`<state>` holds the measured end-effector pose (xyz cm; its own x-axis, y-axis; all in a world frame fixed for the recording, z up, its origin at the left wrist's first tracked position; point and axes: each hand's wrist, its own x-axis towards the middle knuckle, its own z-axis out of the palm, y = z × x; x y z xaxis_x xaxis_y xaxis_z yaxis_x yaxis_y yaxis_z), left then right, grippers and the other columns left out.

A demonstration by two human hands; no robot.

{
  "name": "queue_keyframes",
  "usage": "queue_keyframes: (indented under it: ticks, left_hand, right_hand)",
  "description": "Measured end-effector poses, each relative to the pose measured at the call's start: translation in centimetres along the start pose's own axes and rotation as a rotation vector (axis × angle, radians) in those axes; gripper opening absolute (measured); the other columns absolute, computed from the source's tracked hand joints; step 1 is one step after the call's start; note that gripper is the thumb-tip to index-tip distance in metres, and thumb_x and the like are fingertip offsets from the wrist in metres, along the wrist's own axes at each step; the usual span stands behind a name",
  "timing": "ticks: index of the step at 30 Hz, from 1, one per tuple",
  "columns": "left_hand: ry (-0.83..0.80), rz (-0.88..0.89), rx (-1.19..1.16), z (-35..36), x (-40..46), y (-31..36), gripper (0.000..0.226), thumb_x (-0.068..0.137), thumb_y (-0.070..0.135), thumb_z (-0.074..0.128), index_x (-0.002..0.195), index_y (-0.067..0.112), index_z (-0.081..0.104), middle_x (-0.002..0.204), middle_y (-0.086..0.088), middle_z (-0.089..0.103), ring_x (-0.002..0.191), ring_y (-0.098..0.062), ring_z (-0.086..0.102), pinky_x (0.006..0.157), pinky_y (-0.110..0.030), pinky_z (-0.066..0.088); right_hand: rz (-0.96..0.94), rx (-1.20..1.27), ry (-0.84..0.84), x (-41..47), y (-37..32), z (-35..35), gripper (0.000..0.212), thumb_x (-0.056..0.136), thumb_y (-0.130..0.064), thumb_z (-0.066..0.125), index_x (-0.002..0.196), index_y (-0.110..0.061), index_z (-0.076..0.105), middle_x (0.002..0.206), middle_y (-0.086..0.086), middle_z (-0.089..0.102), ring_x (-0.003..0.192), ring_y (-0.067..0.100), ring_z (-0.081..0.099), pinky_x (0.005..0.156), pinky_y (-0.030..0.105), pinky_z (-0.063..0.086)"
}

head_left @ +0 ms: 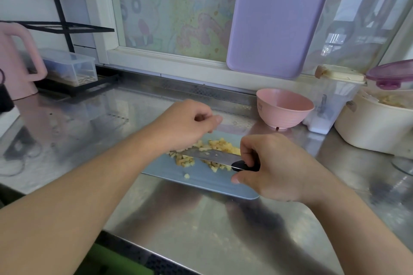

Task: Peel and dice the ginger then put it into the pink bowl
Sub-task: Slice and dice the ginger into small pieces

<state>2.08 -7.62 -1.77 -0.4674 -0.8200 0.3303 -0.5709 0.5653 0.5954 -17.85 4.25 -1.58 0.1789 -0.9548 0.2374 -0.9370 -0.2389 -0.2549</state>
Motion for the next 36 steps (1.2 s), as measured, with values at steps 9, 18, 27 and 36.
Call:
queue_keyframes:
  ticks: [9,18,27,36]
  left_hand:
    - [-0.156,-0.051,0.232,-0.5,-0.9,-2.3,0.044,0.069,0.065,0.086,0.073,0.026,0.067,0.07,0.01,0.065,0.063,-0.006,0.057,0.056,-0.024,0.043]
    - [-0.035,-0.046,0.242,-0.2,0.6,-3.5,0.056,0.082,0.064,0.077,0.061,0.016,0.057,0.048,0.008,0.05,0.048,-0.01,0.047,0.055,-0.03,0.042]
    - [-0.193,-0.04,0.08,-3.1,-0.7,-3.8,0.047,0.078,0.061,0.081,0.072,0.017,0.066,0.057,0.01,0.054,0.053,-0.006,0.047,0.057,-0.028,0.041]
    - [-0.114,-0.138,0.216,-1.3,-0.2,-5.7,0.052,0.068,0.067,0.084,0.063,0.02,0.064,0.053,0.011,0.055,0.053,-0.006,0.049,0.054,-0.026,0.038]
  right_hand:
    - [-0.014,-0.031,0.008,-0.1,-0.1,-0.1,0.042,0.071,-0.043,0.08,0.066,-0.022,0.043,0.058,-0.005,0.052,0.058,0.012,0.047,0.055,0.04,0.045]
    - [-0.019,-0.033,0.018,-0.2,0.3,-0.4,0.042,0.072,-0.041,0.08,0.064,-0.022,0.043,0.058,-0.005,0.052,0.059,0.013,0.047,0.055,0.038,0.044]
    - [-0.027,-0.022,0.038,-0.2,0.6,-0.8,0.043,0.07,-0.04,0.081,0.063,-0.021,0.044,0.057,-0.004,0.053,0.057,0.014,0.047,0.056,0.045,0.049]
    - [-0.038,-0.029,0.034,-0.4,0.5,-1.2,0.044,0.071,-0.043,0.082,0.063,-0.02,0.045,0.056,-0.003,0.053,0.054,0.014,0.045,0.055,0.043,0.048]
